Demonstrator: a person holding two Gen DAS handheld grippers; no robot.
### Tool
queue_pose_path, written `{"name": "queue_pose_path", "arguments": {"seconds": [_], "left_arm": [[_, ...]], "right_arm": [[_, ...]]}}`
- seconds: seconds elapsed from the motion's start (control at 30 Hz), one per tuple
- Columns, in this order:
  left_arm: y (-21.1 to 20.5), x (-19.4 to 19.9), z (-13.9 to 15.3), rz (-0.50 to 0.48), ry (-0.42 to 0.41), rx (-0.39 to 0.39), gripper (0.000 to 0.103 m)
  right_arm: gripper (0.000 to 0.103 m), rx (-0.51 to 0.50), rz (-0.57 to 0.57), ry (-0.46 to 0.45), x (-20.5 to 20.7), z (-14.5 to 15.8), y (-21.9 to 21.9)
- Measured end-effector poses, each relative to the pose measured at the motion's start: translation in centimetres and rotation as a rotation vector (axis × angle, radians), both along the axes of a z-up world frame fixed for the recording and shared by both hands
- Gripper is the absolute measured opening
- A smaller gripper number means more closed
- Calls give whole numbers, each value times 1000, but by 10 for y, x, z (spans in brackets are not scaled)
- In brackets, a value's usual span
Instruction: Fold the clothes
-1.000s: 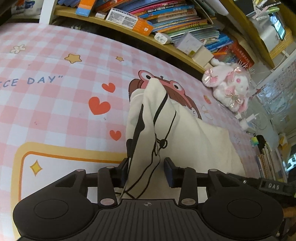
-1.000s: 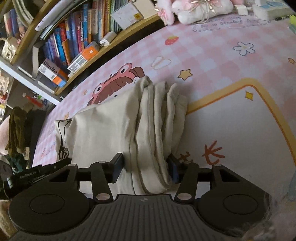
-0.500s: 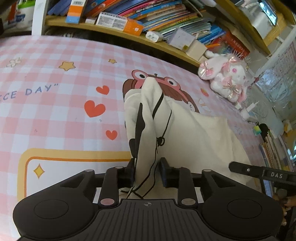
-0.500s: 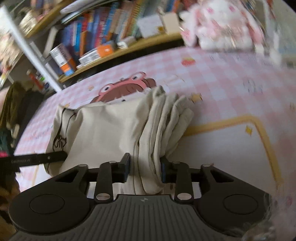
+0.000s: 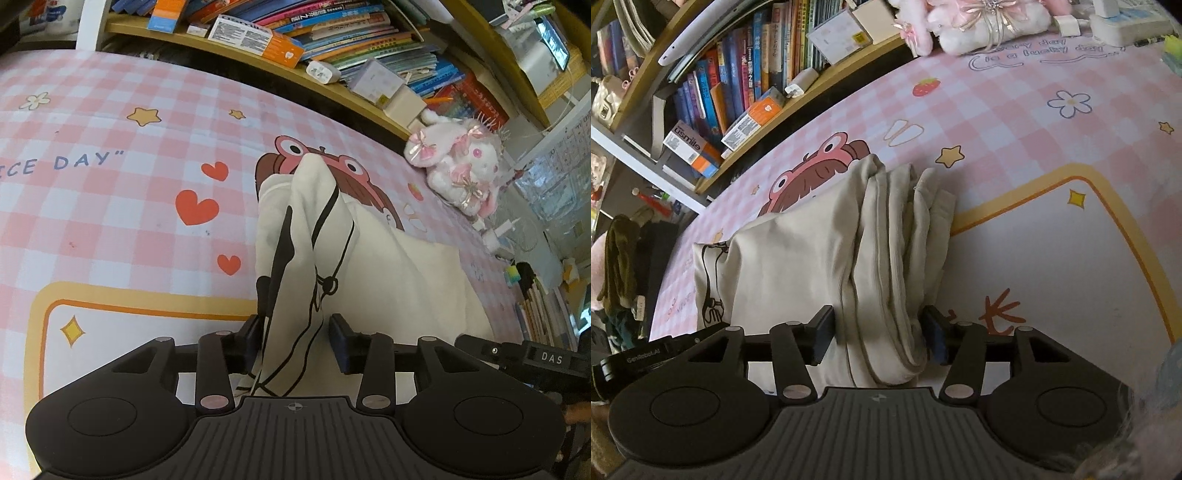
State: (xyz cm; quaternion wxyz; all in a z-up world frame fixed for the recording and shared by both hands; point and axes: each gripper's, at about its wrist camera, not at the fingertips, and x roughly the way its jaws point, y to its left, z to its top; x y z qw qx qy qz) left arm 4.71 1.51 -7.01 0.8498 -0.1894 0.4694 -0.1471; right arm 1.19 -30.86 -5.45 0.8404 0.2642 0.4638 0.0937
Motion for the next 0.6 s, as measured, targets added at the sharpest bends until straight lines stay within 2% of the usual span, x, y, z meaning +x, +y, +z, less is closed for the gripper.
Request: {"name": "queue_pose_path", "arguments": {"seconds": [0.1,0.17,0.3,0.4,0.5,0.6], "left_arm": [[-2,-1,0,1,-4,4,36],[-4,-1,0,-3,-7,9,32],[-10,-4,4,-24,-33,51,25],[-14,-4,6,-43,-43,82,25],[-11,-1,6,-43,-32,71,26],[-6,2,4,-36,-8,48,33]], "right_arm": [[49,-12,18,-3,3,0,5],[41,-30,35,-4,5,1,9],[34,-69,68,-17,6,4,15],[31,-109,96,-37,6,8,20],[31,-125,108,-40,5,8,23],[33,-114,106,-30,6,8,21]]}}
